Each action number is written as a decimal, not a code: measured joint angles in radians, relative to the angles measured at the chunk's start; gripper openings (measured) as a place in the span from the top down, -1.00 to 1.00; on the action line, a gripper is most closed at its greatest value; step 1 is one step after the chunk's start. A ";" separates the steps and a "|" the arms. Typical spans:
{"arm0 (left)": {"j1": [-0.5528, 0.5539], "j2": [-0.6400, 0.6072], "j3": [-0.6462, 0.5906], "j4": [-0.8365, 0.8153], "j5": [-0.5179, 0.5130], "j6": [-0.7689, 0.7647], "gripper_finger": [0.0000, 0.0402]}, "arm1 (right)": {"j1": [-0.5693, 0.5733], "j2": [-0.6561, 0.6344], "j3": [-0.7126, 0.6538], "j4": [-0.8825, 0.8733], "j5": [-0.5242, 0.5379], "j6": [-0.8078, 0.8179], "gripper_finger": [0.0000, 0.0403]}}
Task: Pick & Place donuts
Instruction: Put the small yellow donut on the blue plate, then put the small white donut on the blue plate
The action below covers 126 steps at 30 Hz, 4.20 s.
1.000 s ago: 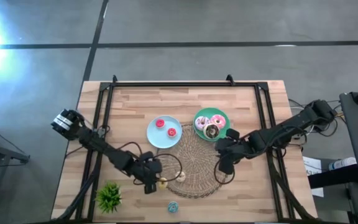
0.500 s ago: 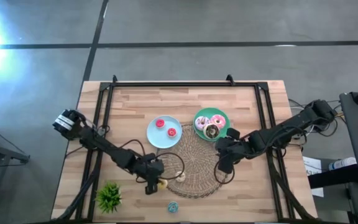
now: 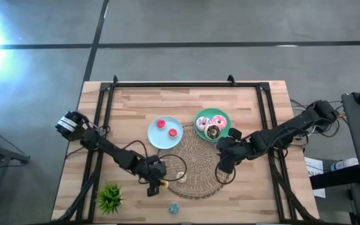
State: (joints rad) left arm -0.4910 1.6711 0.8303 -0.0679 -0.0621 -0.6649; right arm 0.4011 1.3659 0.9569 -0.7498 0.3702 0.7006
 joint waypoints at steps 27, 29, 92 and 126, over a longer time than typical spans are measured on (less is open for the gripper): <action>0.409 -0.365 0.013 -0.463 -0.058 0.268 1.00 | 0.000 0.001 -0.010 -0.002 0.044 -0.002 0.15; 0.523 -0.360 -0.016 -0.445 -0.043 0.302 1.00 | 0.000 0.001 -0.010 -0.001 0.051 0.001 0.15; -0.080 -0.444 0.034 -0.579 -0.314 -0.053 0.23 | -0.014 0.834 0.731 0.125 -0.341 -0.670 0.28; -0.389 -0.525 0.033 -0.668 -0.592 -0.413 0.23 | -0.268 0.773 0.805 0.183 -0.252 -0.508 0.89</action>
State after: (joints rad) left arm -0.8796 1.1465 0.8635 -0.7357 -0.6544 -1.0779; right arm 0.1327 2.1392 1.7618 -0.5671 0.1186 0.1921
